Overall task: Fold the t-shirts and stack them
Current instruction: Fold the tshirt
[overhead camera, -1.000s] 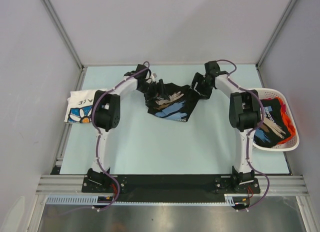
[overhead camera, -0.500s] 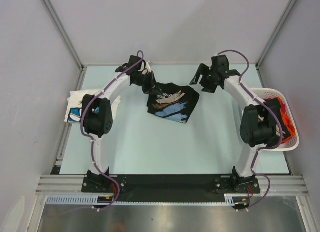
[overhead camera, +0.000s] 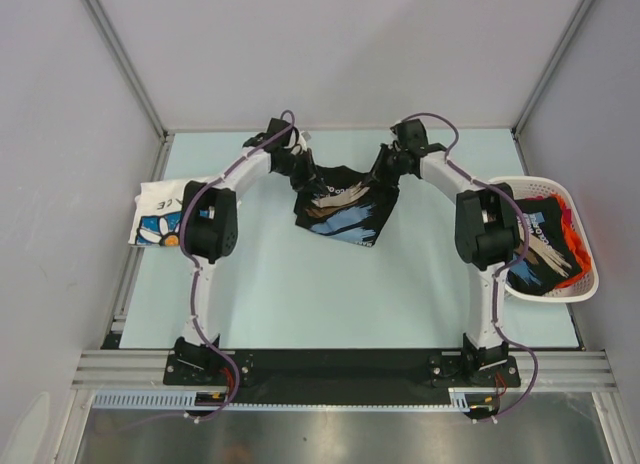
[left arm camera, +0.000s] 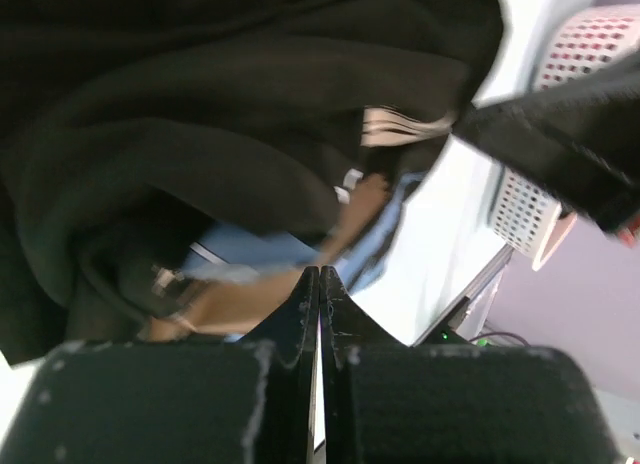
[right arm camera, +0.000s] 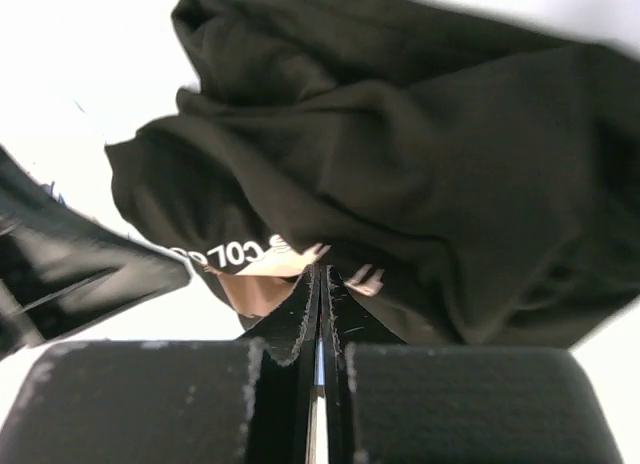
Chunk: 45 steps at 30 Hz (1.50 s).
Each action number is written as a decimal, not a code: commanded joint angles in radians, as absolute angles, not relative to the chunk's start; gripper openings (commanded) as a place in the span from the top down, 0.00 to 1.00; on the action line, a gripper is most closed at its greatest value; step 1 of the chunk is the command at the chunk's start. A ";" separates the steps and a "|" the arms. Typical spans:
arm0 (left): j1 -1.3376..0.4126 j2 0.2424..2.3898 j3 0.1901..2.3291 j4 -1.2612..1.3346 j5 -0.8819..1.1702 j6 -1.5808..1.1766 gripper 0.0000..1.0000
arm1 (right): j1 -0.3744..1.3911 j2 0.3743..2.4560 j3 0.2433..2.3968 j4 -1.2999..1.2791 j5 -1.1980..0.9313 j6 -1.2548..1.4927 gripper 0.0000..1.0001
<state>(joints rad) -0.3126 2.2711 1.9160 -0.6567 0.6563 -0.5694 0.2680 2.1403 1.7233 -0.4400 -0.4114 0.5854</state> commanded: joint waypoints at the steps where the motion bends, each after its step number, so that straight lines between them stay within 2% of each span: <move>1: -0.298 2.304 1.954 -0.594 0.623 -0.600 1.00 | 0.281 2.164 1.767 -0.400 -0.465 0.621 1.00; 5: -0.279 2.376 1.986 -0.554 0.592 -0.629 1.00 | 0.282 2.206 1.787 -0.429 -0.399 0.618 1.00; 10: -0.250 2.422 2.016 -0.437 0.603 -0.675 1.00 | 0.299 2.215 1.813 -0.475 -0.203 0.577 1.00; 14: -0.221 2.523 2.135 -0.436 0.649 -0.722 1.00 | 0.299 2.227 1.813 -0.497 -0.077 0.565 1.00; 22: -0.176 2.606 2.204 -0.428 0.704 -0.765 1.00 | 0.287 2.276 1.865 -0.557 0.190 0.541 1.00; 31: -0.156 2.530 2.134 -0.457 0.733 -0.695 1.00 | 0.298 2.264 1.890 -0.646 0.348 0.557 1.00; 33: -0.155 2.485 2.096 -0.451 0.721 -0.671 0.91 | 0.308 2.215 1.868 -0.650 0.388 0.560 1.00; 36: -0.150 2.376 2.022 -0.422 0.715 -0.667 0.68 | 0.322 2.106 1.812 -0.620 0.379 0.552 1.00; 37: -0.146 2.326 2.005 -0.413 0.713 -0.669 0.49 | 0.327 2.077 1.793 -0.611 0.380 0.552 0.95; 39: -0.140 2.283 1.973 -0.416 0.700 -0.655 0.37 | 0.325 1.987 1.741 -0.604 0.376 0.561 0.90; 40: -0.137 2.248 1.964 -0.417 0.701 -0.655 0.11 | 0.324 1.959 1.726 -0.604 0.371 0.571 0.86; 41: -0.133 2.231 1.944 -0.417 0.703 -0.655 0.02 | 0.316 1.925 1.704 -0.606 0.358 0.580 0.84; 42: -0.133 2.215 1.931 -0.413 0.709 -0.663 0.01 | 0.310 1.869 1.659 -0.598 0.339 0.581 0.77; 43: -0.133 2.189 1.921 -0.404 0.724 -0.663 0.00 | 0.304 1.833 1.631 -0.592 0.321 0.586 0.76; 45: -0.133 2.169 1.888 -0.376 0.747 -0.672 0.03 | 0.290 1.739 1.563 -0.531 0.256 0.600 0.85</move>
